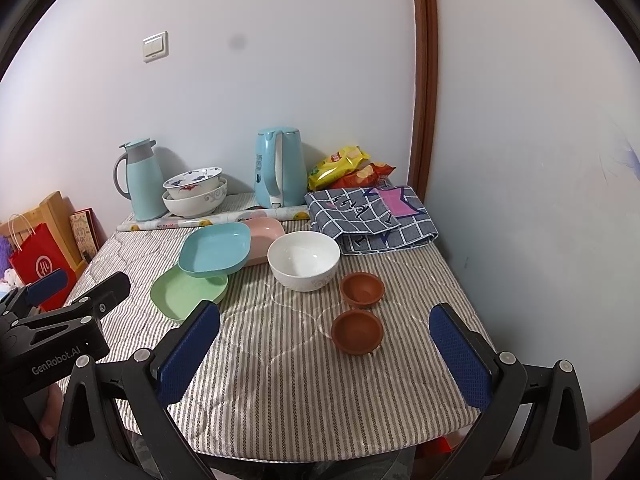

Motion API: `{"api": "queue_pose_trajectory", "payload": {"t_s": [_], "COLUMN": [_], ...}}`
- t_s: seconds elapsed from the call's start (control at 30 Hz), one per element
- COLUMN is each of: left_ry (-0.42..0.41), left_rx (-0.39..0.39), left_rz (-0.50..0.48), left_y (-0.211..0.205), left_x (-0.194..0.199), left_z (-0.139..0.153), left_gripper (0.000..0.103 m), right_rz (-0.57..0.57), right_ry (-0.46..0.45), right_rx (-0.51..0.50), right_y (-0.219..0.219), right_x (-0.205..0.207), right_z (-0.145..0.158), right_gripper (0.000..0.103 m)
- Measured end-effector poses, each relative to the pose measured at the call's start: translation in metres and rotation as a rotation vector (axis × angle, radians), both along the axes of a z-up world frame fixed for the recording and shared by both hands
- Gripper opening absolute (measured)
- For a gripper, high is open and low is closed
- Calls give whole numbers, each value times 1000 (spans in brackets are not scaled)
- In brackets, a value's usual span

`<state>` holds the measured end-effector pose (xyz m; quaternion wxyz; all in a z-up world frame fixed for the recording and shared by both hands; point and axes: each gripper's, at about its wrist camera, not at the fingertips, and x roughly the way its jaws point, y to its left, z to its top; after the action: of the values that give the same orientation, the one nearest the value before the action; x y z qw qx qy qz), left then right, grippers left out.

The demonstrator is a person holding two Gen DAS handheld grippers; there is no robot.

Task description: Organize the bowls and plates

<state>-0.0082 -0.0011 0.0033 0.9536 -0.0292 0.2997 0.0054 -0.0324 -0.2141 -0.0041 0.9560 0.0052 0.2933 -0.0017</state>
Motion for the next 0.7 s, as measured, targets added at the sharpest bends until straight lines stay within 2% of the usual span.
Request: {"api": "queue_pose_trajectory", "payload": {"t_s": [0.43,0.57,0.7], "left_ry": [46,61,88], "left_rx": [-7,-13,-1], "left_rz": [18,32,46], "left_y": [7,15,22], "left_x": [23,35,49], "left_z": [-12,-19,-26], "left_gripper": [103,103,103], "right_rz": [12,19,51], "right_ry": [-26,-12,23], "right_rx": [-16,-26,10], "right_y": [7,10,15], "right_x": [12,26,45], "right_z": [-4,-11,-19], "right_gripper": [103,103,103]}}
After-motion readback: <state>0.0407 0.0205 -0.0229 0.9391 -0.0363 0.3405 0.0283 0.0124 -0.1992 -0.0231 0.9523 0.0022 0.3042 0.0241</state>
